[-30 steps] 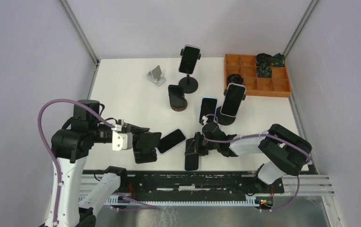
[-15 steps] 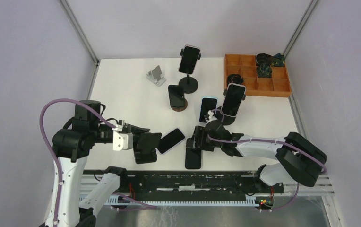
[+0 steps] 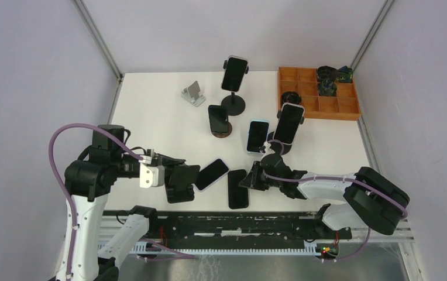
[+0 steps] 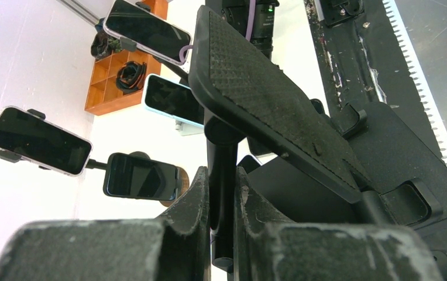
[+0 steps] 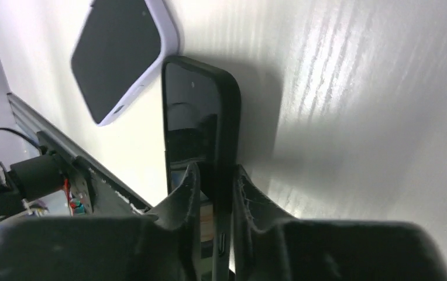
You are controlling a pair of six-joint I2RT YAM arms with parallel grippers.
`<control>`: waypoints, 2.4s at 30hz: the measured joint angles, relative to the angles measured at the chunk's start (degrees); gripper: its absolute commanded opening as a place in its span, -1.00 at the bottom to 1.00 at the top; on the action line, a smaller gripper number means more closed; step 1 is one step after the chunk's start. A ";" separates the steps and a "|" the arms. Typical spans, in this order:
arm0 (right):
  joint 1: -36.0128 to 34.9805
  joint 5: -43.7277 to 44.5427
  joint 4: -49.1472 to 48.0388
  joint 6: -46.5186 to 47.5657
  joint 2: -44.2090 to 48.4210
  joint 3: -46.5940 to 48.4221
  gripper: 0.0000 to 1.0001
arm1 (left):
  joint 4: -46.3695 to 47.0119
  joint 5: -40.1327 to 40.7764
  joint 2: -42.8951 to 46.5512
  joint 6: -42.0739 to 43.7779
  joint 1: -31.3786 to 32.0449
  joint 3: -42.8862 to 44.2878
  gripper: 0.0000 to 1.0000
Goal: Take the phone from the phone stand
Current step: Place the phone at the center of the board, then place the phone stand at the center of the board.
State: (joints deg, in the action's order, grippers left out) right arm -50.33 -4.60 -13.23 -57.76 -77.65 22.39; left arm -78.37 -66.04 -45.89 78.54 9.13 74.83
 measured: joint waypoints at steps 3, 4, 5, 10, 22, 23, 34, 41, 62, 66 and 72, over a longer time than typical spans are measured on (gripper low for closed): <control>0.98 -1.38 -1.46 -2.14 0.11 -0.37 -1.00 | -0.02 0.00 0.24 0.02 0.00 0.00 -0.95; 0.98 -1.70 -2.10 -2.47 0.17 -0.17 -1.00 | -0.02 0.00 0.33 0.02 0.00 0.00 -0.96; 0.92 -1.79 -2.29 -2.43 -0.02 0.24 -1.00 | -0.02 0.00 0.42 0.02 0.00 0.00 -0.96; 0.83 -2.05 -2.10 -3.10 -1.51 2.05 -1.00 | -0.02 0.04 0.46 0.02 0.00 0.00 -0.96; -0.26 -1.40 -5.27 -5.51 -9.53 7.74 -1.00 | -0.09 0.59 0.42 1.33 0.00 -0.48 -0.96; -0.39 -0.85 -5.86 -5.84 -9.90 7.87 -1.00 | -0.15 0.72 0.42 1.49 0.00 -0.57 -0.96; -1.31 2.54 -3.26 -3.58 -17.33 18.36 -0.59 | -0.50 2.01 0.13 2.54 0.00 -1.53 -0.96; -1.18 9.05 -3.82 -1.99 -14.49 14.62 0.65 | -1.29 2.75 0.07 4.98 0.00 -2.82 -0.96; -6.80 -13.66 -20.65 22.16 17.86 13.99 0.68 | -2.97 0.85 -1.31 8.98 0.00 -3.65 -0.95; -9.35 -20.04 -27.78 22.27 16.92 14.05 0.65 | -2.99 -0.31 -2.54 8.98 0.00 -3.43 -0.96; -13.62 -23.67 -30.14 22.95 11.50 17.25 0.58 | -2.99 -0.55 -3.21 8.98 0.00 -2.60 -0.96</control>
State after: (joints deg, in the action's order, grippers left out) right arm -63.94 -28.27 -43.38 -34.81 -66.15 39.64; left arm -81.36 -66.59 -49.10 87.53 9.13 72.23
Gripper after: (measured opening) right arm 0.818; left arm 0.157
